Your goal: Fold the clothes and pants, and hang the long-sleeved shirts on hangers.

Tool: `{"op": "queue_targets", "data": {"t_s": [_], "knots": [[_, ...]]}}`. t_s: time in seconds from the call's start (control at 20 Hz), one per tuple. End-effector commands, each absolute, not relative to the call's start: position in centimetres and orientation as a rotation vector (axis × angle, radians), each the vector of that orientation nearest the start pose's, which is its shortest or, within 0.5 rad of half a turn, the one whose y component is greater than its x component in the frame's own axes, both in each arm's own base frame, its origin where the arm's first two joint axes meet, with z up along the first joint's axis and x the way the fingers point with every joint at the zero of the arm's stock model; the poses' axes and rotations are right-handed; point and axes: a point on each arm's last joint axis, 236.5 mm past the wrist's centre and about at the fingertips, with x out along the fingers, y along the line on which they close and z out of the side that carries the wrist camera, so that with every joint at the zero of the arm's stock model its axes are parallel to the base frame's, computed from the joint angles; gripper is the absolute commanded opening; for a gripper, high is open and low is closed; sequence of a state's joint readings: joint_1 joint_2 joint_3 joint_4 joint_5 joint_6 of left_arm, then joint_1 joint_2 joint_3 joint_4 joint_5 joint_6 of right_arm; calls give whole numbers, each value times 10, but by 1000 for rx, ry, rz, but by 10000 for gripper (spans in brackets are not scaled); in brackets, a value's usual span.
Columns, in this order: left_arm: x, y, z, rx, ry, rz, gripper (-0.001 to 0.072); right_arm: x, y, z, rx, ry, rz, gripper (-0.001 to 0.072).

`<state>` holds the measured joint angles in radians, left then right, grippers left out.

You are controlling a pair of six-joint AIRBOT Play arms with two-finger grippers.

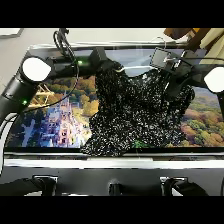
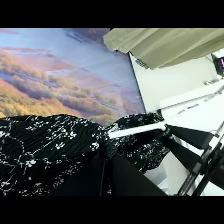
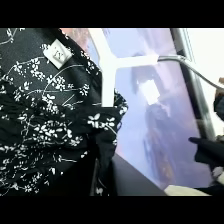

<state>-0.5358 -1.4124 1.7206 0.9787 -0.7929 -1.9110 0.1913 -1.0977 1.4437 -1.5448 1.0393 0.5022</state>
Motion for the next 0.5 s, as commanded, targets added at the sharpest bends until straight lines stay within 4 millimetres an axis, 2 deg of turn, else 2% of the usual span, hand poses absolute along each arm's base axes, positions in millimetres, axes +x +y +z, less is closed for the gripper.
{"op": "queue_targets", "data": {"t_s": [0.0,0.1,0.3,0.45], "knots": [[396,-363,264,-569,777,-740,20,425,88,216,-1028,525,537,32],[385,-364,245,-484,833,-728,20,427,88,219,-1016,515,527,32],[384,-349,208,-244,859,-623,20,427,88,220,-1007,511,521,32],[385,-350,199,-222,877,-617,21,427,88,230,-1009,480,504,32]]}}
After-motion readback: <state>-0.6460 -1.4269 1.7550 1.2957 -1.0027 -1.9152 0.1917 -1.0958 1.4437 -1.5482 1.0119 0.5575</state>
